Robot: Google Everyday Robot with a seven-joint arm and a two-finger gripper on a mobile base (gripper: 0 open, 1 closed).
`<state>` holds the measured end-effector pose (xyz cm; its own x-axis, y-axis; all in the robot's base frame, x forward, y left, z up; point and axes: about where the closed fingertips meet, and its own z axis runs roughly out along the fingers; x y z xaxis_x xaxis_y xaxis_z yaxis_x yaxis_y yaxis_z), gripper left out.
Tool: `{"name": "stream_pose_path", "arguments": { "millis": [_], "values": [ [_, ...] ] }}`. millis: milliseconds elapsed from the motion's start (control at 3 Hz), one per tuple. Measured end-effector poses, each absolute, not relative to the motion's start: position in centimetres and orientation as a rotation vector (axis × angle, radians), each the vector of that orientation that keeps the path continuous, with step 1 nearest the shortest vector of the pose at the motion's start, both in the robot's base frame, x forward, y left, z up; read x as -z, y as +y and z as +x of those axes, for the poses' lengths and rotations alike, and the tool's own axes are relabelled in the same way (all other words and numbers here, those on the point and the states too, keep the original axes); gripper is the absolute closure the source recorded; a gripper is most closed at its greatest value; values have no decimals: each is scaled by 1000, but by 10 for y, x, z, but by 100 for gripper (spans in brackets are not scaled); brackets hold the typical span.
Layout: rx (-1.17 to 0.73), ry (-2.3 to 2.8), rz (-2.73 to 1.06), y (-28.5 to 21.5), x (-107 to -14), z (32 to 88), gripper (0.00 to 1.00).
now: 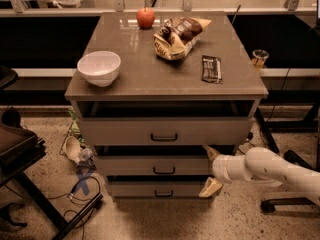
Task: Open middle drawer
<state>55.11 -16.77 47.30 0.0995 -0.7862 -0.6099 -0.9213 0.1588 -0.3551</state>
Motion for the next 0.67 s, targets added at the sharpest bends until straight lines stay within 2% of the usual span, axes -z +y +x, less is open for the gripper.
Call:
{"name": "stream_pose_path", "arguments": {
  "millis": [667],
  "values": [
    [-194, 1770, -1705, -170, -444, 567, 2]
  ]
}}
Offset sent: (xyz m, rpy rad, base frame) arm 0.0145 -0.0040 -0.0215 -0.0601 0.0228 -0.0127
